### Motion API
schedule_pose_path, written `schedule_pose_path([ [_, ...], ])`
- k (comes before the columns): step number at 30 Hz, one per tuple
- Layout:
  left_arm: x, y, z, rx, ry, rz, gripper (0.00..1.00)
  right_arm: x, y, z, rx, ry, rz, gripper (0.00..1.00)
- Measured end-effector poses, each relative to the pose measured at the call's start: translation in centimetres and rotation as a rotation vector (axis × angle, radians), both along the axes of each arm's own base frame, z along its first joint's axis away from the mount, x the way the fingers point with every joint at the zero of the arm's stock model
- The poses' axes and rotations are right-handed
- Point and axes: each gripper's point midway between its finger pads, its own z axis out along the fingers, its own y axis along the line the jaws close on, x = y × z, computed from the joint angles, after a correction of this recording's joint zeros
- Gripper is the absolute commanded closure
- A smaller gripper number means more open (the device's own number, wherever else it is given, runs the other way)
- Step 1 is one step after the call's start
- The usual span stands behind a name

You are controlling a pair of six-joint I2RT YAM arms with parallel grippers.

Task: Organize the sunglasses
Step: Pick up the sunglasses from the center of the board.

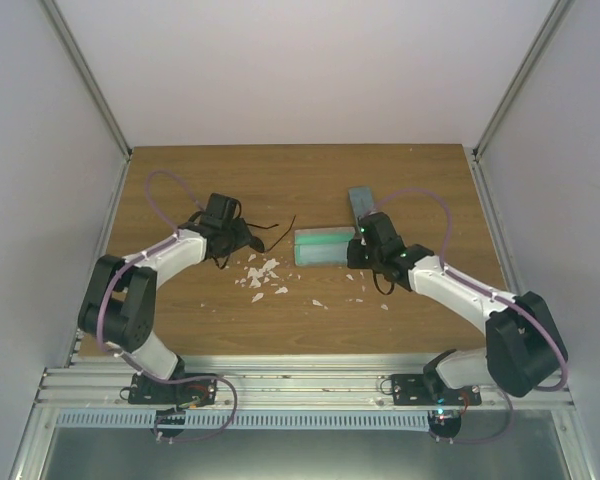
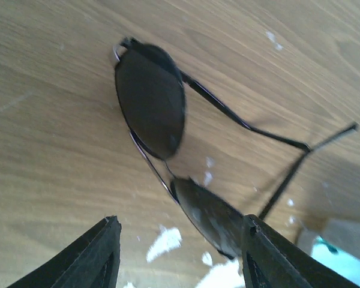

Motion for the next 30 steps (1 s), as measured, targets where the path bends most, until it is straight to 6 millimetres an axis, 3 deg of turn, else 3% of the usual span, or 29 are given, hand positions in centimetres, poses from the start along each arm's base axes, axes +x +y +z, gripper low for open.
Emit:
schedule_pose_path([
  [3, 1.5, 0.9, -1.1, 0.013, 0.04, 0.03, 0.44, -0.5, -0.2, -0.4, -0.005, 0.017, 0.003, 0.72],
  [9, 3.6, 0.8, -2.5, 0.033, 0.083, 0.036, 0.49, -1.0, -0.4, -0.3, 0.005, 0.018, 0.002, 0.71],
  [19, 2.7, 1.0, -4.9, 0.056, 0.161, 0.04, 0.66, -1.2, -0.3, 0.0, 0.02, 0.015, 0.002, 0.71],
  [30, 2.4, 1.4, -5.2, 0.063, 0.176, 0.065, 0.88, -1.3, -0.2, 0.4, 0.033, 0.009, 0.008, 0.71],
])
